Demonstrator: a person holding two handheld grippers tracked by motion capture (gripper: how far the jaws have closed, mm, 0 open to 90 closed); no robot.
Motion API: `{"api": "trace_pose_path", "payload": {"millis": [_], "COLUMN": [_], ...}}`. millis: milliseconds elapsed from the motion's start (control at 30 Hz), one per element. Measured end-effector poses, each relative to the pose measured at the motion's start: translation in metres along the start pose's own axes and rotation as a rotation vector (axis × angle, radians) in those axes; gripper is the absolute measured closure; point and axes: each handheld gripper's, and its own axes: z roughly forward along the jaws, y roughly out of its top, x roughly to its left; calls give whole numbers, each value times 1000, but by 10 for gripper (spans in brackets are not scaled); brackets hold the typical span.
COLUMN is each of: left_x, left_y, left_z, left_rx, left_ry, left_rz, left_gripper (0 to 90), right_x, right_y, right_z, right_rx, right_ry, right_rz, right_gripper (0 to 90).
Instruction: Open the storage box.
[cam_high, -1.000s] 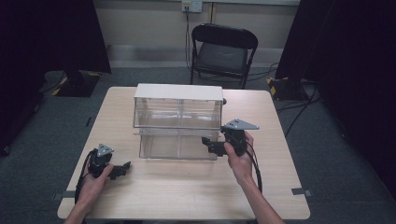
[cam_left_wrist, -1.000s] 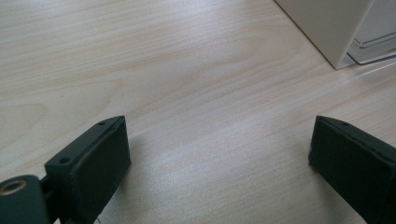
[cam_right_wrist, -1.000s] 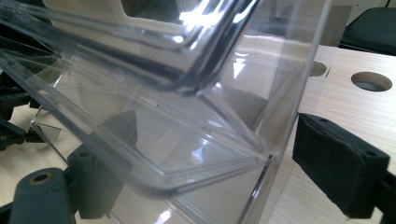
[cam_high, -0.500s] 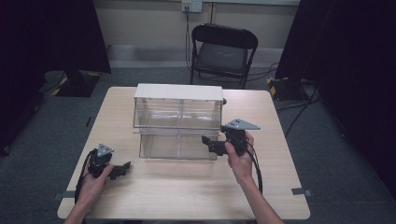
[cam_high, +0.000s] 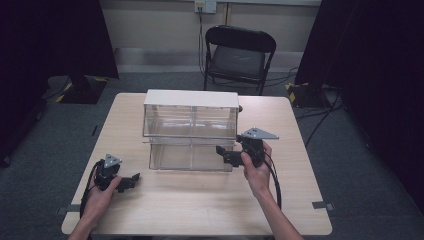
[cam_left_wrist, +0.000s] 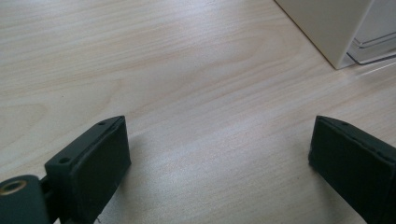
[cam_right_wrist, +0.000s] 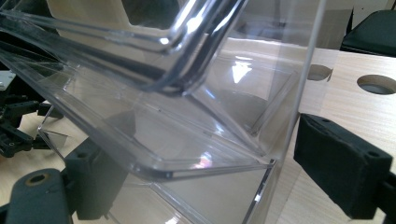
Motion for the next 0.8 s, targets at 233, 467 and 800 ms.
{"api": "trace_pose_path", "payload": {"millis": [233,467,800], "left_x": [0,0,0], "left_y": [0,0,0], "left_z": [0,0,0], "left_rx": [0,0,0], "left_ry": [0,0,0], "left_rz": [0,0,0], "left_gripper": [48,48,48], "right_x": [1,0,0], "right_y": [0,0,0], "right_z": [0,0,0], "right_rx": [-3,-4,-4], "right_ry": [-5,-3,-3], "right_rz": [-3,-2,4], "right_gripper": [125,124,124]}}
